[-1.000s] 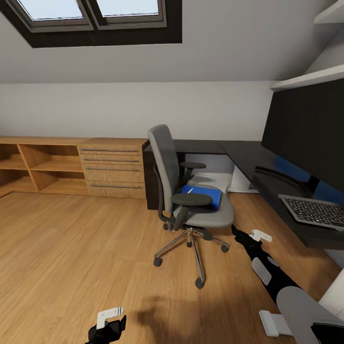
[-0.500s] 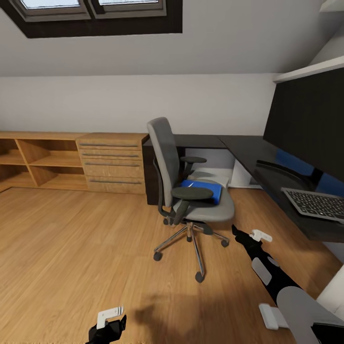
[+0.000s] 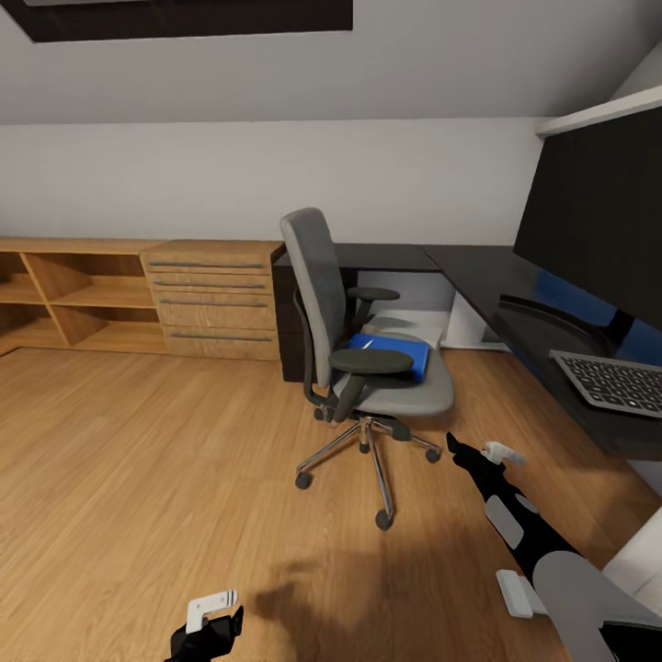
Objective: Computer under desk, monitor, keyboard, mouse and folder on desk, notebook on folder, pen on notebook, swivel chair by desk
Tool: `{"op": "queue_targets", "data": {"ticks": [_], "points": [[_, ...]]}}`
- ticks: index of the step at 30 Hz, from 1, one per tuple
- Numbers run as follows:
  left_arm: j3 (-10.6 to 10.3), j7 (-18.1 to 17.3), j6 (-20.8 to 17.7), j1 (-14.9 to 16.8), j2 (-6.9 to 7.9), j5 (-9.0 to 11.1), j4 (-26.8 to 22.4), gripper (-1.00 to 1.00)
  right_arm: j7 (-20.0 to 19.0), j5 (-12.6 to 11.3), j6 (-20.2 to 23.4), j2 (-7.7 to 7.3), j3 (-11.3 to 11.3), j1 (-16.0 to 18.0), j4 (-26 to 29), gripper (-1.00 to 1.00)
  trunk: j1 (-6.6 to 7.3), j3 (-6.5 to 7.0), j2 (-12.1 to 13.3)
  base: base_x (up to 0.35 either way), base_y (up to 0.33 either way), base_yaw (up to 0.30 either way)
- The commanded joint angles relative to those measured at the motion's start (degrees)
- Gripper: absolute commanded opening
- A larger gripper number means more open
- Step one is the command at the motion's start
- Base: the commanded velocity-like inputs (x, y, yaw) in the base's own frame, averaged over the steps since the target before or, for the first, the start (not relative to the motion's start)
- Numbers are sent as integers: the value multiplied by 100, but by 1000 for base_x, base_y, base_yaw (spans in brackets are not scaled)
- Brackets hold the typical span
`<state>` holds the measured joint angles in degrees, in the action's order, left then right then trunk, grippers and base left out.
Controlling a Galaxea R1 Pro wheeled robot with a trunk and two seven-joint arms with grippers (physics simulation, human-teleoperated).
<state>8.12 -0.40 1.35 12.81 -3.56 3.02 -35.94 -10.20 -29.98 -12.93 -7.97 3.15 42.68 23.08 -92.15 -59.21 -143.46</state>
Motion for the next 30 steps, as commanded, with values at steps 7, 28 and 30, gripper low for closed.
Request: {"op": "queue_targets", "data": {"ticks": [7,28,30], "points": [[20,-6,14,2,2,32,1,100,-53,-60,-18,-2,23,4,-6,100,1,-5,-2,0,0,0],[36,-4,21,2,5,39,4,100,-30,-60,-209,-3,128,4,11,100,1,-5,-2,0,0,0],[38,-4,22,2,5,39,6,100,-33,-65,-223,-3,247,4,16,100,1,-5,-2,0,0,0]]}}
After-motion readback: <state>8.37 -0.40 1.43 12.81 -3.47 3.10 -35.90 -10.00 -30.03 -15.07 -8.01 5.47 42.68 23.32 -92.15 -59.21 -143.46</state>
